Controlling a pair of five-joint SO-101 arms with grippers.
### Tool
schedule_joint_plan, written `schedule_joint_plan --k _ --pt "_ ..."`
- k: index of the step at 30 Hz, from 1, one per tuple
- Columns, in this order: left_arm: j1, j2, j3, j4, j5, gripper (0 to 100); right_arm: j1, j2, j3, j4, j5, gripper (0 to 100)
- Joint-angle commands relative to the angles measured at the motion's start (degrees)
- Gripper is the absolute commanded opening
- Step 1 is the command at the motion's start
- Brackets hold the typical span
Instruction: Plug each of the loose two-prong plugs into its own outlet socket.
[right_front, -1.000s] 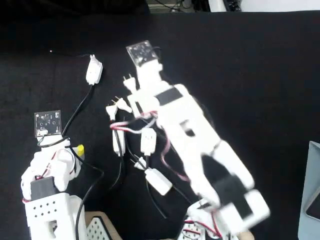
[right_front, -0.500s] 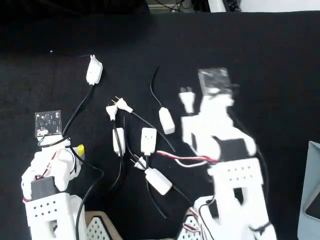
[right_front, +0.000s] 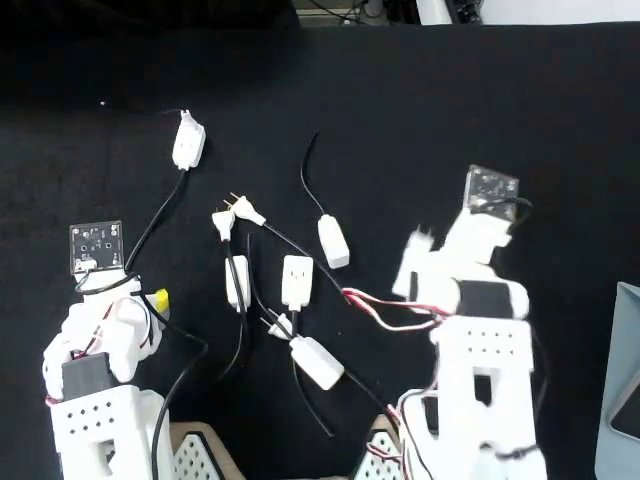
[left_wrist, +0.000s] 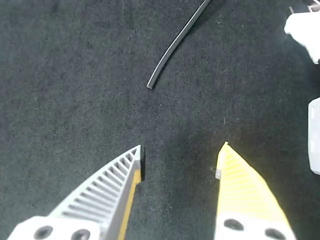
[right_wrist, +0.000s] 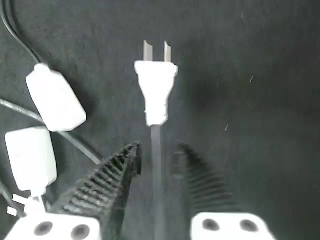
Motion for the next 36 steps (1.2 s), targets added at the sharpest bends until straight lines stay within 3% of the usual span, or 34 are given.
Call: schedule_joint_plan --k 1,4,8,12,20,25,29,33,36 --pt "-0.40 -0.62 -0.31 -0.53 0.26 24 -7.12 7.60 -6.73 4.22 -4.84 20.9" --pt "-0.40 -0.62 0.13 -0.53 0.26 24 -9.41 11.21 -10.51 4.66 -4.22 20.5" --pt "-0.31 -0.62 0.22 -0.53 0.18 24 -8.00 11.56 -14.46 4.40 7.56 20.5" --pt "-0.31 -0.62 0.22 -0.53 0.18 24 -4.13 11.91 -15.52 4.40 27.87 20.5" --pt "-0.13 -0.62 0.22 -0.53 0.18 24 2.81 12.00 -15.43 4.31 76.31 20.5" --pt "-0.13 -0.62 0.22 -0.53 0.18 24 3.25 12.09 -15.34 4.22 98.29 20.5" --pt "-0.22 -0.62 0.22 -0.53 0.18 24 3.08 12.09 -10.15 -0.88 107.34 20.5" --pt "-0.22 -0.62 0.31 -0.62 0.18 24 2.90 12.18 0.13 -14.59 110.42 20.8" --pt "-0.13 -0.62 0.31 -0.62 0.18 24 1.14 12.09 4.09 -18.99 113.32 20.8"
